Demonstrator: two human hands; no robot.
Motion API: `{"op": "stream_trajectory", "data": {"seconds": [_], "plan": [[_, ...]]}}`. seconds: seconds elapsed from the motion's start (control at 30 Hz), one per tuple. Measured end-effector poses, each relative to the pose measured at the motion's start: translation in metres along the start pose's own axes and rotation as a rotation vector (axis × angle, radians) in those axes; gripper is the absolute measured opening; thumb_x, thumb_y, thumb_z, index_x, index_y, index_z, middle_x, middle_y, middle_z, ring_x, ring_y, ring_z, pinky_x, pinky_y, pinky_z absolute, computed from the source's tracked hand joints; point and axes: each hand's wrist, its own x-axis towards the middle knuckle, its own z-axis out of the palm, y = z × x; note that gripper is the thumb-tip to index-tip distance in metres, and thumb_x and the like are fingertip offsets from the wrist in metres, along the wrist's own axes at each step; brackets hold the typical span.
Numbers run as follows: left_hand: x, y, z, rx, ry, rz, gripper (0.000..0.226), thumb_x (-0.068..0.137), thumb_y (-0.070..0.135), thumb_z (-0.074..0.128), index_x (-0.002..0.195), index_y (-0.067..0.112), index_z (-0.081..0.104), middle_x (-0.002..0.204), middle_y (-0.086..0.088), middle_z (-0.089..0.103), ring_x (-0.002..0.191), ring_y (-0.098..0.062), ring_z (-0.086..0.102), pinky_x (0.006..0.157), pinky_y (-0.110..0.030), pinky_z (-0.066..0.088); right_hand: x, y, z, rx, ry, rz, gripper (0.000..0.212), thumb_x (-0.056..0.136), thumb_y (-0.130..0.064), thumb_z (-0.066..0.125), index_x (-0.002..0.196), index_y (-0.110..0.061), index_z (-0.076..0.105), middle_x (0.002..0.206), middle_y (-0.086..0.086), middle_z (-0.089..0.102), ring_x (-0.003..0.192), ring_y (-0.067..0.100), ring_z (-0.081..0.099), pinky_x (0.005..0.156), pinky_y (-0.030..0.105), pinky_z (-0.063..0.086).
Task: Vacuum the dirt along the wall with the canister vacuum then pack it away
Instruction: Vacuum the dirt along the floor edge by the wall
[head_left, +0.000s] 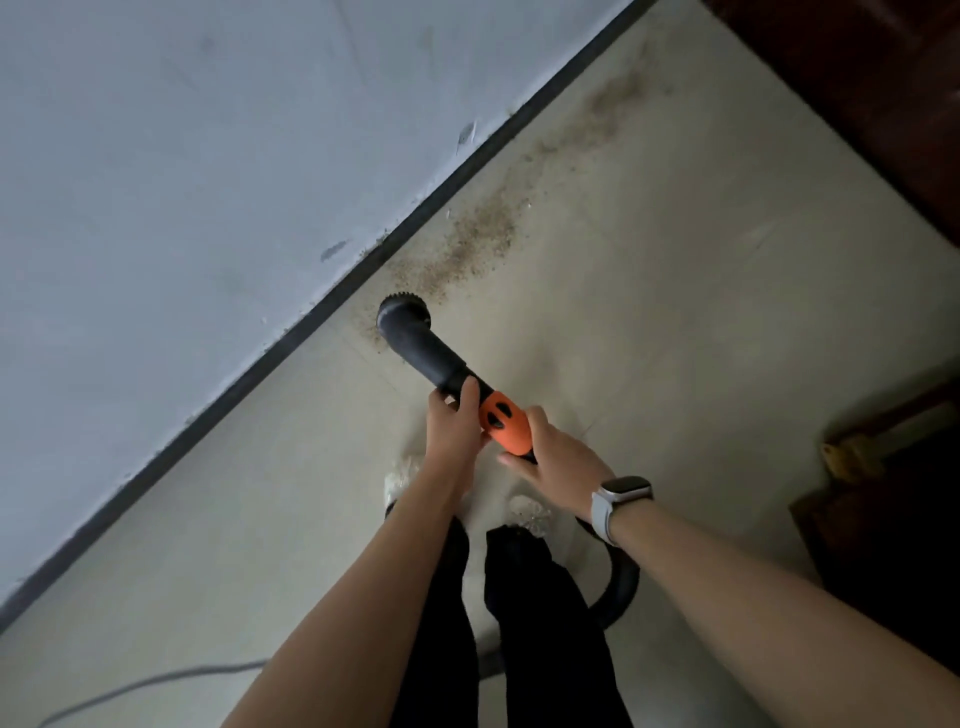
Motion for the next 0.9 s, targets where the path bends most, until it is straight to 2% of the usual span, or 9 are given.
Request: {"op": "stream_trajectory", "data": {"seconds": [0.07,0.13,0.2,0.3,0.4,0.5,0.73,0.9], "plan": [[-0.006,0.025,-0.006,0.101,-0.016,0.054,0.021,0.096,0.027,0.048,0.109,0.011,0.044,0.09,0.0,0.058,0.082,-0.013,0.06,0.083,-0.042,0.055,-0.002,-0.021,-0.019,0.05,-0.023,0.026,0.045,0.093,-0.04,0.052,0.121,-0.011,0.034,0.088,0.002,0.049,0.067,0.023,0.05,0.051,0.028,0.031],[-0.012,0.052,-0.011,0.173,-0.058,0.101,0.022,0.096,0.027,0.047,0.108,0.009,0.047,0.088,-0.002,0.06,0.085,-0.018,0.061,0.089,-0.049,0.052,-0.002,-0.041,-0.035,0.112,-0.026,0.065,0.044,0.093,-0.039,0.052,0.122,-0.012,0.033,0.091,0.002,0.05,0.071,0.023,0.053,0.057,0.032,0.039],[-0.017,0.075,-0.016,0.231,-0.102,0.134,0.022,0.097,0.026,0.046,0.107,0.007,0.05,0.089,-0.006,0.062,0.088,-0.022,0.062,0.089,-0.052,0.051,-0.001,-0.059,-0.046,0.157,-0.018,0.117,0.041,0.093,-0.038,0.052,0.12,-0.014,0.034,0.09,0.001,0.051,0.074,0.024,0.055,0.062,0.035,0.043],[-0.023,0.103,-0.023,0.268,-0.145,0.16,0.022,0.098,0.023,0.045,0.108,0.004,0.051,0.096,-0.013,0.062,0.094,-0.028,0.062,0.09,-0.055,0.049,0.003,-0.079,-0.061,0.178,-0.033,0.178,0.035,0.094,-0.035,0.053,0.117,-0.016,0.035,0.083,-0.003,0.05,0.069,0.019,0.054,0.057,0.032,0.041],[-0.029,0.123,-0.026,0.284,-0.172,0.157,0.029,0.098,0.022,0.045,0.118,0.0,0.046,0.109,-0.019,0.06,0.102,-0.031,0.061,0.091,-0.054,0.049,0.008,-0.093,-0.073,0.206,-0.037,0.201,0.03,0.094,-0.032,0.054,0.112,-0.018,0.036,0.079,-0.004,0.049,0.062,0.011,0.049,0.051,0.024,0.033],[-0.03,0.139,-0.025,0.305,-0.187,0.17,0.035,0.098,0.023,0.046,0.125,0.001,0.042,0.118,-0.019,0.057,0.109,-0.03,0.058,0.095,-0.051,0.047,0.015,-0.102,-0.083,0.218,-0.027,0.213,0.034,0.093,-0.032,0.055,0.116,-0.016,0.035,0.085,-0.003,0.05,0.062,0.006,0.047,0.052,0.022,0.033],[-0.015,0.171,-0.02,0.326,-0.182,0.197,0.038,0.097,0.021,0.048,0.128,0.0,0.041,0.119,-0.018,0.058,0.11,-0.03,0.057,0.096,-0.05,0.047,0.039,-0.109,-0.1,0.243,-0.036,0.191,0.037,0.093,-0.034,0.055,0.117,-0.018,0.033,0.075,-0.009,0.048,0.061,0.007,0.05,0.052,0.022,0.035],[0.001,0.183,-0.011,0.348,-0.124,0.201,0.042,0.096,0.022,0.051,0.131,0.003,0.042,0.121,-0.013,0.058,0.108,-0.027,0.058,0.095,-0.043,0.048,0.062,-0.102,-0.114,0.229,-0.071,0.098,0.033,0.092,-0.033,0.057,0.108,-0.019,0.032,0.072,-0.013,0.046,0.058,0.001,0.047,0.047,0.015,0.033]]}}
